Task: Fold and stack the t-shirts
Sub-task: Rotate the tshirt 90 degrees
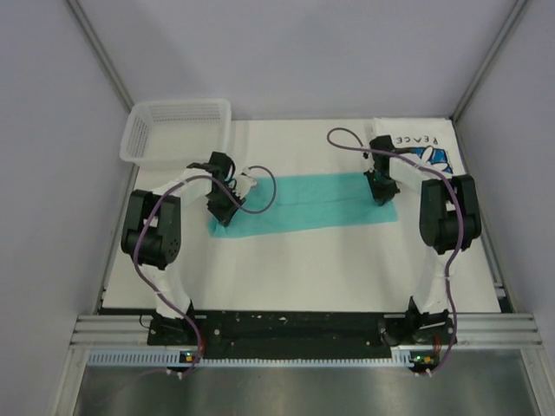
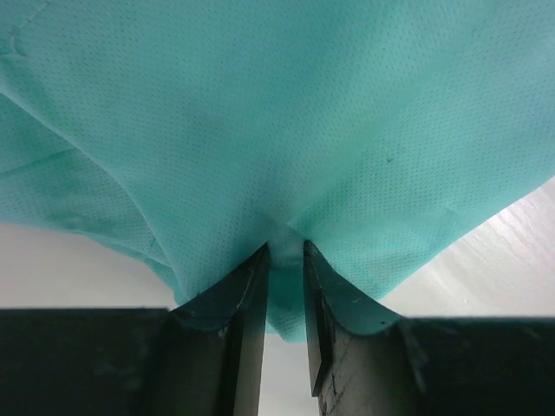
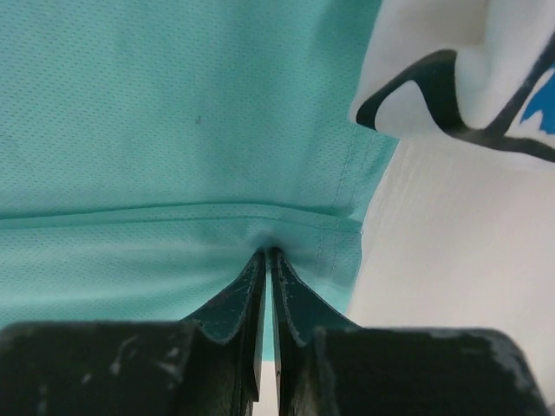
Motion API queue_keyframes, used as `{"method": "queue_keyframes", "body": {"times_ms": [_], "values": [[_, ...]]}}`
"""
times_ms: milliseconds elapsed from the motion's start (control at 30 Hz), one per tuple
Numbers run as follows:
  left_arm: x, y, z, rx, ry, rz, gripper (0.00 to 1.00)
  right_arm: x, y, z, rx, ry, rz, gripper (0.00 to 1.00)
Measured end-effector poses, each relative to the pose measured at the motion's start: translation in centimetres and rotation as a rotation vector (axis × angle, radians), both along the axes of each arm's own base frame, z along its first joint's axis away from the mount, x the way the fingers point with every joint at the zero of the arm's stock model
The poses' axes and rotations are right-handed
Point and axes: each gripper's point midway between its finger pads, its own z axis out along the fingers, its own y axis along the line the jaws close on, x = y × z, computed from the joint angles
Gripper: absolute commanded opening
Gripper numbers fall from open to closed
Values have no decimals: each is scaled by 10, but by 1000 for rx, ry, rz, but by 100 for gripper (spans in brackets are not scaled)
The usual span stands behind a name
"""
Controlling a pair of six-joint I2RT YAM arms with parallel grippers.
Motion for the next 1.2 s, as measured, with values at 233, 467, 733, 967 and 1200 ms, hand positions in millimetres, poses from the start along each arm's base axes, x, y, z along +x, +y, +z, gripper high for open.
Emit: {"method": "queue_keyframes", "body": {"times_ms": [233, 467, 733, 967, 1200], "values": [[27, -4, 2, 11, -44, -9, 29, -43, -10, -3, -80, 111, -36, 9], [71, -15, 3, 69, -92, -60, 28, -125, -2, -7, -191, 401, 51, 9], [140, -37, 8, 156, -203, -71, 32, -203, 41, -8, -193, 696, 180, 8], [171, -48, 11, 264, -289, -90, 36, -239, 101, -10, -67, 733, 236, 8], [204, -56, 15, 340, -382, -121, 41, -285, 181, -11, 116, 766, 346, 8]]}}
